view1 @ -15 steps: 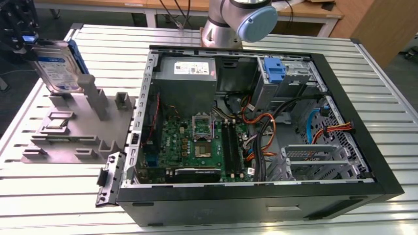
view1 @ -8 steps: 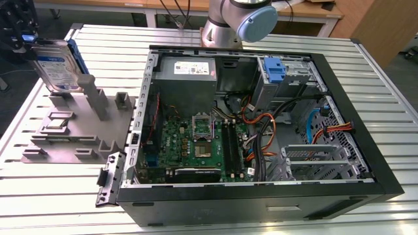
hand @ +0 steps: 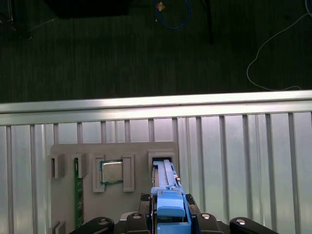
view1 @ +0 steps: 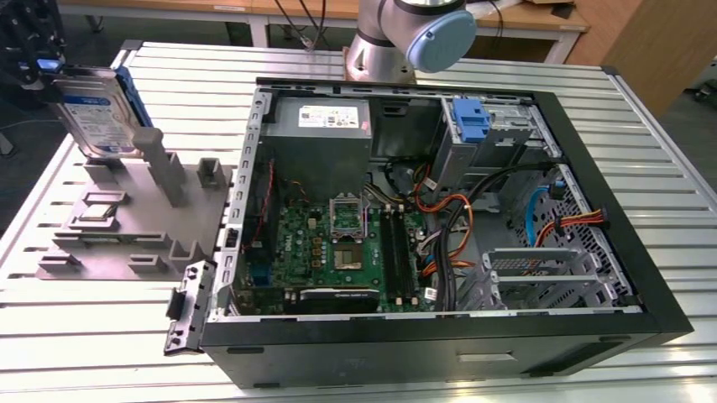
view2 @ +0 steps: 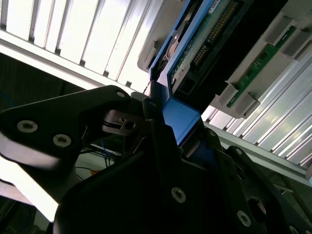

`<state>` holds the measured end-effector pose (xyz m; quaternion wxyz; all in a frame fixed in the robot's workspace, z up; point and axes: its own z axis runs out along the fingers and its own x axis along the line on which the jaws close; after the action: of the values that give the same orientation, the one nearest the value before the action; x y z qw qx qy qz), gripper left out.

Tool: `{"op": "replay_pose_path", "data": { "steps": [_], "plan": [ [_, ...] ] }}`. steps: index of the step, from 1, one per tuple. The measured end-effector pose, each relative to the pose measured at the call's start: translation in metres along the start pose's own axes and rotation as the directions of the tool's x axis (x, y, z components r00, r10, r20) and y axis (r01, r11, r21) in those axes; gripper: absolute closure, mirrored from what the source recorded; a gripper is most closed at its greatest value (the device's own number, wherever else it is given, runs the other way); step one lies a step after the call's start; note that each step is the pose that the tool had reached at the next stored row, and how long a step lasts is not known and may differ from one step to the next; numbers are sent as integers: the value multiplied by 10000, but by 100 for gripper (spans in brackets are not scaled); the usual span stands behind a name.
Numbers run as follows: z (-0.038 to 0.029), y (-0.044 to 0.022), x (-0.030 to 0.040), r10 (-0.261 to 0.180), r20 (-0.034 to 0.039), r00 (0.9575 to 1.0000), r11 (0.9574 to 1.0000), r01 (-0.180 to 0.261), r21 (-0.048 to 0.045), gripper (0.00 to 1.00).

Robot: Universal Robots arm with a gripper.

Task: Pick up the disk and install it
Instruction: 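Pick up the disk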

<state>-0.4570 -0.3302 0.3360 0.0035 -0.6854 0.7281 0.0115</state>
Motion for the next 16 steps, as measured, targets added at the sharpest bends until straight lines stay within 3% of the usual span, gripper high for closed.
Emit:
{"op": "replay_pose_path", "data": {
  "steps": [16],
  "plan": [
    [-48, 1, -1, 0, 0, 10000, 10000, 0, 0, 63]
  ]
}}
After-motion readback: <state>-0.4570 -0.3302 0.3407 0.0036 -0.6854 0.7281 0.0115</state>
